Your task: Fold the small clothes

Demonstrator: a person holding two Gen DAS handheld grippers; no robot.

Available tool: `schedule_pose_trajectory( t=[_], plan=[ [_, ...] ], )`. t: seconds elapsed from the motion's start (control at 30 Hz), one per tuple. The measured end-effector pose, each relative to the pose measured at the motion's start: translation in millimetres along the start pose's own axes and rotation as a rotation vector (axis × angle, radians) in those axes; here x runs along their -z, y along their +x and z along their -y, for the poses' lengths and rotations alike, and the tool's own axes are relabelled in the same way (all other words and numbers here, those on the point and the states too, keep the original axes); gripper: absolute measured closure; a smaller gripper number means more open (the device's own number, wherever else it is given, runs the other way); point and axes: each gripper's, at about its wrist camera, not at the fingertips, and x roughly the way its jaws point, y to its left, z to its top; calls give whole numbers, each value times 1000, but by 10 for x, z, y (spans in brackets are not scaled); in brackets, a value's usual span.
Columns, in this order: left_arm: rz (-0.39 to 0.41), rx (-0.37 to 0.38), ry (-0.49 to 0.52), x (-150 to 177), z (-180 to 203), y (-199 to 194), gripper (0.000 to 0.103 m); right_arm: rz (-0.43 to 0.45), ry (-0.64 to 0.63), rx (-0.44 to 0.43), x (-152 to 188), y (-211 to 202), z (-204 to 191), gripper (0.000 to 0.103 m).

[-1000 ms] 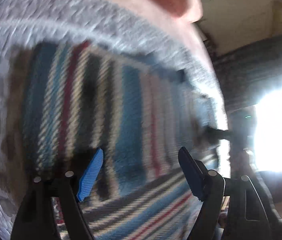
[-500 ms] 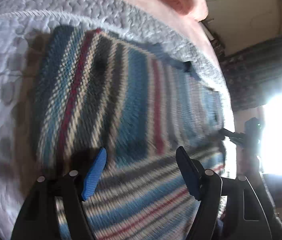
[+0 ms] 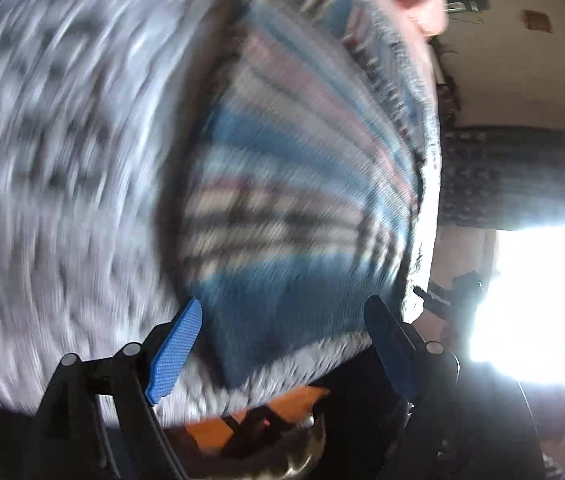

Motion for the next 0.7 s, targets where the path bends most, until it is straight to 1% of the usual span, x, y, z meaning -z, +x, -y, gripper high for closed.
schedule_pose_trajectory(
  t=[0.07, 0.17, 0.23, 0.27, 0.4, 0.53, 0.57, 0.63, 0.7],
  plan=[
    [-32, -3, -48, 89, -110, 129, 19, 8, 14, -8, 120, -2, 18, 46],
    [-64, -32, -79, 171, -199, 269, 19, 4, 10, 4, 265, 45, 38, 46],
    [-57, -34, -97, 208, -223, 324, 19, -5, 12, -2, 290, 74, 22, 46],
    [-53, -38, -96, 157, -184, 397, 19, -5, 6, -1, 314, 87, 5, 46],
    [-41, -33, -125, 170, -220, 479, 17, -15, 11, -4, 380, 190, -37, 46],
    [-43, -31, -99, 160, -171, 579, 14, -14, 16, 13, 393, 255, -16, 46],
    [-37, -27, -105, 160, -177, 592, 14, -8, 23, 10, 370, 310, -64, 46],
    [-34, 18, -97, 176, -148, 590, 14, -2, 22, -1, 385, 307, -78, 46],
    [-29, 31, -94, 190, -116, 598, 15, -2, 21, -8, 384, 327, -107, 46]
  ],
)
